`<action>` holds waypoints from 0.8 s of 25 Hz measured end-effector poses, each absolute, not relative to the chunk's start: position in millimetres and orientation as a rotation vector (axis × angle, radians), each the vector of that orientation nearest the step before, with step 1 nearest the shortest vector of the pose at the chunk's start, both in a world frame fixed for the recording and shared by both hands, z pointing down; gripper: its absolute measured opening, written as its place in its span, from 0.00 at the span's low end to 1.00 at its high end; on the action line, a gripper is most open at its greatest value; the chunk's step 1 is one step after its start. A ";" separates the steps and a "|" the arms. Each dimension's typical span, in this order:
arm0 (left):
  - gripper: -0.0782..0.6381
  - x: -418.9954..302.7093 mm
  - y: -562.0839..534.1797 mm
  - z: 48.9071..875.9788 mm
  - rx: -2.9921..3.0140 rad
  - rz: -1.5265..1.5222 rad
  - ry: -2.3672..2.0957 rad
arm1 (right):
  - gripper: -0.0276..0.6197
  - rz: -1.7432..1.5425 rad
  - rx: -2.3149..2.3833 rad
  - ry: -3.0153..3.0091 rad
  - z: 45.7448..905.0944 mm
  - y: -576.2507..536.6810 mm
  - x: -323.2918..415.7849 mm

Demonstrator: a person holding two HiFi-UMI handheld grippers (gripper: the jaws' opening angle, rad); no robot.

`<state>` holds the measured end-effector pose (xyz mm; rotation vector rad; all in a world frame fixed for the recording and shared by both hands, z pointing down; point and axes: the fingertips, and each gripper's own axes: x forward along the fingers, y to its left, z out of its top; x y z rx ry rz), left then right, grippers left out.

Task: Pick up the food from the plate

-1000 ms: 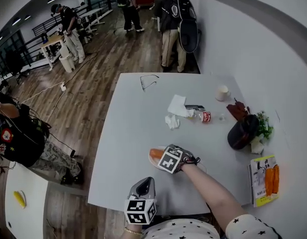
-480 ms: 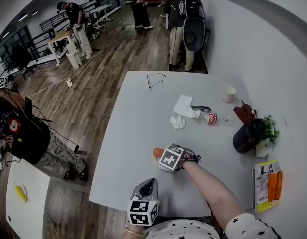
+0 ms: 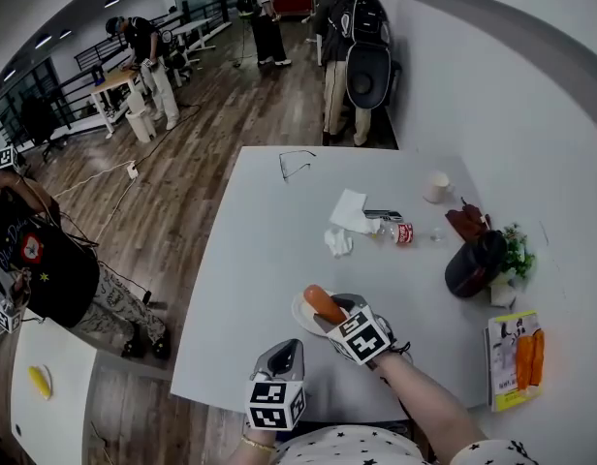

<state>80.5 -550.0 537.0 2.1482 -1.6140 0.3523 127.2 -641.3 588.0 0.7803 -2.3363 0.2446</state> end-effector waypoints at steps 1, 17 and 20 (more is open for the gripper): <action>0.12 80.8 -551.1 535.5 2.151 0.345 -1.619 | 0.37 0.284 0.828 -2.378 577.7 -633.8 130.5; 0.12 86.2 -544.6 527.1 2.203 0.322 -1.629 | 0.37 0.472 1.170 -2.570 529.9 -552.7 165.8; 0.12 85.7 -545.3 524.8 2.203 0.316 -1.628 | 0.37 0.461 1.169 -2.554 530.2 -551.2 165.4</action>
